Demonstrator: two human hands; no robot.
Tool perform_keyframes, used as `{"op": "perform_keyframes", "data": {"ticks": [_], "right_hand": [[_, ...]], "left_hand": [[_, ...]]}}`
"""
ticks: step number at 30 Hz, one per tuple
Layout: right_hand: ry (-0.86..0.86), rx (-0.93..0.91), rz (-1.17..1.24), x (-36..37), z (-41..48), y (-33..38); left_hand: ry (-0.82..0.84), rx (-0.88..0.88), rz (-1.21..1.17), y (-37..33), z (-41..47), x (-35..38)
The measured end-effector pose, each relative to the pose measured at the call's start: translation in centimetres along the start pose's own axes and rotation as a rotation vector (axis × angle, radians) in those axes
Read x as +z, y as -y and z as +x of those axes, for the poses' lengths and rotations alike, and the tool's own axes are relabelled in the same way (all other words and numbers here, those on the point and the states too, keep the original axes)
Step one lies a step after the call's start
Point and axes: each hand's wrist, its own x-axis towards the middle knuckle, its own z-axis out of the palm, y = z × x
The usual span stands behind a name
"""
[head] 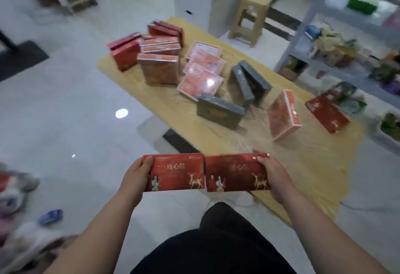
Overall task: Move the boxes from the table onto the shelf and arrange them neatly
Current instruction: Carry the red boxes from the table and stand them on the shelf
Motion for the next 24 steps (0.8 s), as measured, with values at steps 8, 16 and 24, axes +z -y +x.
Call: {"op": "perform_keyframes", "data": {"ticks": [8,16,24], "right_hand": [[0.415,-0.078,-0.218,17.8,0.9,4.5],[0.933,-0.125,-0.548,34.7,0.0,7.1],[1.479,-0.262,-0.772,46.4,-8.4,9.0]], "left_hand": [[-0.424,-0.052,-0.265,4.4,-5.6,-13.9],[-0.952,-0.104,-0.608,6.2,-14.3,-18.9],[-1.486,-0.093,-0.883,6.4,-24.7,-16.3]]}}
